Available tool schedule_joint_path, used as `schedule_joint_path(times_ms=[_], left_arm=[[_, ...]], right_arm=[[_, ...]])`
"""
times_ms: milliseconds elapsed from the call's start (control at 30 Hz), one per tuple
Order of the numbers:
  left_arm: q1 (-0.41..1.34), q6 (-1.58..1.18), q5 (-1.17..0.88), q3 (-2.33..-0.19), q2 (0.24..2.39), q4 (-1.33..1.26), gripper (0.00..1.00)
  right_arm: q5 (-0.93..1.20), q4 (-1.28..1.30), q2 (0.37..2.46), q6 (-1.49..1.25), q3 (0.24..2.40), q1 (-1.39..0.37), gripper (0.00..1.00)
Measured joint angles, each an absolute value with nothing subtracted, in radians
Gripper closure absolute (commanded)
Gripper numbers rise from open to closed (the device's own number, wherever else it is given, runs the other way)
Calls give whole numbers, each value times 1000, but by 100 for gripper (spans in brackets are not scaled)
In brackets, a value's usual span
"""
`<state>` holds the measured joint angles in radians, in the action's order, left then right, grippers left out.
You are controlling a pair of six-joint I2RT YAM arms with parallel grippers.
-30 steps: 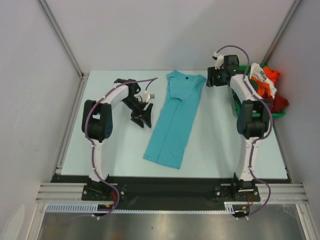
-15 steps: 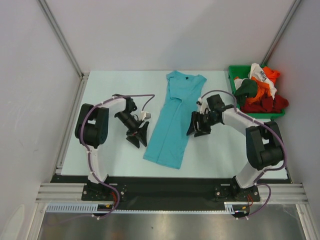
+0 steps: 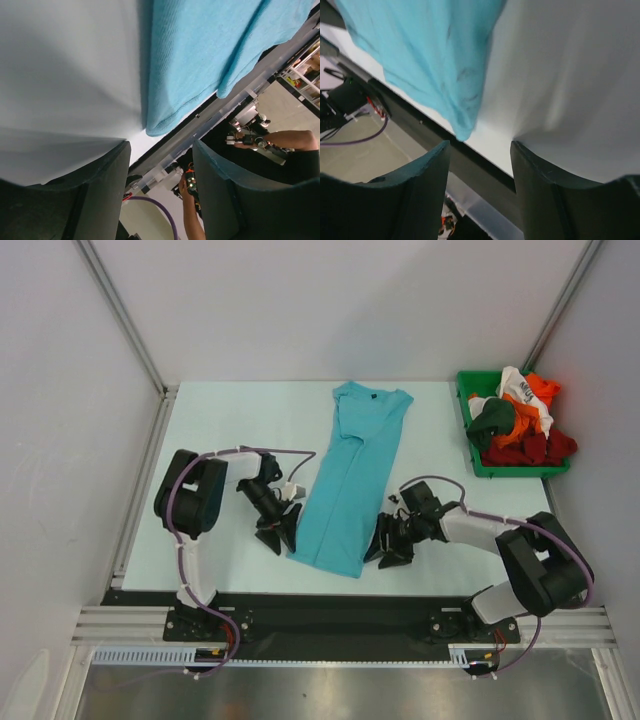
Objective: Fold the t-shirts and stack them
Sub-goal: Fold the tshirt
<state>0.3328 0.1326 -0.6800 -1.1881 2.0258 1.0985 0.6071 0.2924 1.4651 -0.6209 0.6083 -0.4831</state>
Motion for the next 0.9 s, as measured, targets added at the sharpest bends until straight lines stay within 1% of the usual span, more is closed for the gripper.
schedule_joint_path(times_ms=[167, 433, 500, 533, 600, 633, 667, 867, 900], left_arm=[[338, 110, -676, -1188, 2030, 1098, 40], [362, 97, -653, -1203, 2035, 1108, 43], [368, 94, -649, -1209, 2042, 1111, 45], [370, 94, -649, -1212, 2046, 1111, 49], [374, 94, -649, -1214, 2053, 1111, 52], [376, 94, -650, -1215, 2057, 1110, 59], [377, 96, -649, -1215, 2060, 1109, 62], [379, 95, -665, -1225, 2087, 1112, 62], [379, 94, -667, -1225, 2088, 1113, 65]], right_arm=[[610, 211, 1434, -720, 551, -576, 43], [644, 117, 1512, -796, 564, -578, 45], [659, 99, 1542, -805, 581, -580, 46], [663, 94, 1552, -809, 587, -582, 47], [666, 92, 1566, -814, 596, -585, 47], [667, 92, 1570, -816, 599, -588, 47], [665, 92, 1571, -818, 600, -591, 48], [664, 86, 1570, -846, 591, -612, 48], [663, 85, 1569, -849, 589, -614, 48]])
